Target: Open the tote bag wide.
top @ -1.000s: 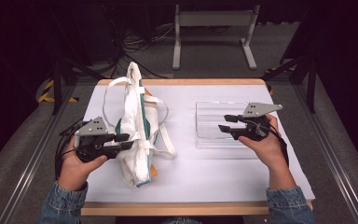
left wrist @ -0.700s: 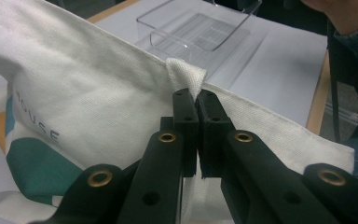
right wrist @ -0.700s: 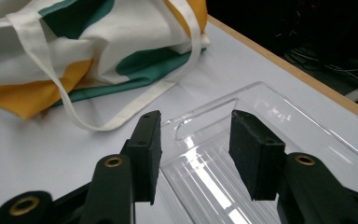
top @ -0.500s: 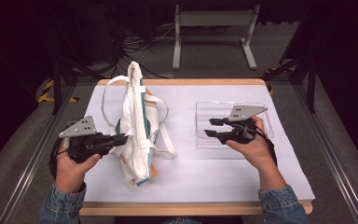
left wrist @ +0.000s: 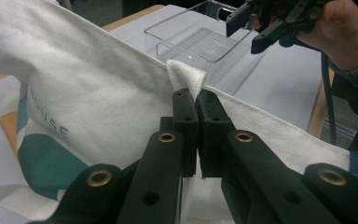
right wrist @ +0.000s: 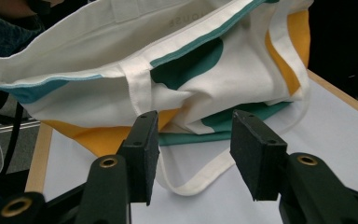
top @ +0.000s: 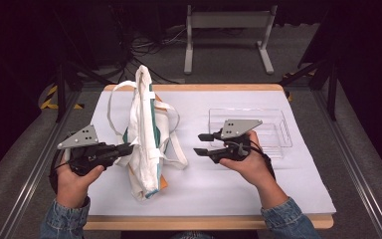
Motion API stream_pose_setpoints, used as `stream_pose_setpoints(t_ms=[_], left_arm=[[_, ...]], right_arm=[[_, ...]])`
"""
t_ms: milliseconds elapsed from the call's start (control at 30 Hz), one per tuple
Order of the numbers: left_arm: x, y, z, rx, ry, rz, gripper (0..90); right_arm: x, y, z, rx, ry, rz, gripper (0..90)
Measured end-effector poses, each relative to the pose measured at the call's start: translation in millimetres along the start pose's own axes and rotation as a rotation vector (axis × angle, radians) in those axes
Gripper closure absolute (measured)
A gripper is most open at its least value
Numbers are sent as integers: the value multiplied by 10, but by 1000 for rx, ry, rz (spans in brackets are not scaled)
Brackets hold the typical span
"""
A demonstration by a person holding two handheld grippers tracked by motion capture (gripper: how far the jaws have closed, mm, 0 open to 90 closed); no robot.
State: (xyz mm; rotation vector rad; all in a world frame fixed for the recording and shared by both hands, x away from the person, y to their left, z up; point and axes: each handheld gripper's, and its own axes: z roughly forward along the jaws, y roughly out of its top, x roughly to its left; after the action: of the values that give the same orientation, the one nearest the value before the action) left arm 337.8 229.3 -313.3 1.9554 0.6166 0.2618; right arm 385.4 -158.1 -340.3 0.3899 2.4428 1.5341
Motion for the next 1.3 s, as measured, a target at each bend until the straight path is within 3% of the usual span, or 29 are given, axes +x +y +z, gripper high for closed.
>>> stream_pose_setpoints(t_ms=[633, 767, 900, 1100, 1300], left_arm=[[8, 1, 16, -7, -23, -11, 874], [9, 1, 18, -6, -22, -10, 874], [8, 3, 20, -6, -22, -5, 873], [5, 4, 24, -6, -22, -4, 874], [3, 4, 27, -4, -27, -8, 873]], right_arm=[[223, -153, 536, -12, 79, -15, 470], [244, -203, 604, -47, 67, -27, 459], [246, -243, 659, -32, 60, -42, 468], [275, -343, 811, 11, 66, -35, 600], [295, -371, 858, 39, 59, -43, 696]])
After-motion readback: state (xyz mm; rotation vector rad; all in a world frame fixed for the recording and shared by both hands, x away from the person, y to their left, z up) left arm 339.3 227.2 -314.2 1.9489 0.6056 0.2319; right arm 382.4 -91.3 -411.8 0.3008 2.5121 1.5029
